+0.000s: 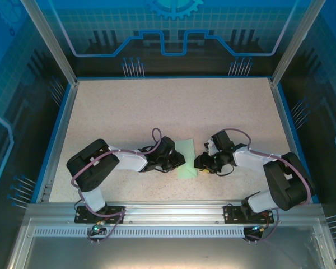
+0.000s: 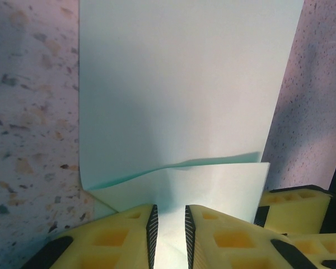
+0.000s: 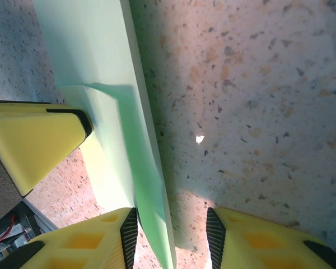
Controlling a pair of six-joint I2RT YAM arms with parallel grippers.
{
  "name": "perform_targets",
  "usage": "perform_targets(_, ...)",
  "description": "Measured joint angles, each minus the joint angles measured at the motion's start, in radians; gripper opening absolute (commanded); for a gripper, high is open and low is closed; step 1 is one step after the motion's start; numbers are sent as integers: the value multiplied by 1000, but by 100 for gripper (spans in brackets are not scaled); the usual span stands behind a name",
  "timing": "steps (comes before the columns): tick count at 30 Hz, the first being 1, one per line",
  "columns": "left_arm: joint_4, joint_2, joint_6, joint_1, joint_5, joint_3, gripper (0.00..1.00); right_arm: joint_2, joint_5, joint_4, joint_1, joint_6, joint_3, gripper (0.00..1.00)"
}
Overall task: Fold a paper plane with a square sheet of paper (pick it up from the middle)
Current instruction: Turn over the paper at the center of the table.
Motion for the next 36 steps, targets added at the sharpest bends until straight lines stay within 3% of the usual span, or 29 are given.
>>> perform_targets(19,0,0,0,0,0,0,26,73,-47,42,28,-41,53,19)
perform_targets(24,-11,-12,0,1,0,0,29,73,-46,31,28,-64,63,5)
perform_targets(28,-35,-62,0,3,0,0,35,50,-35,-6,28,-85,69,0)
perform_targets(33,-83,-229,3,10,-40,-17,39,-76,53,-176,29,-128,153,2)
perform_targets(36,-141,-356,6,27,-94,-40,41,-162,202,-335,53,-158,270,4)
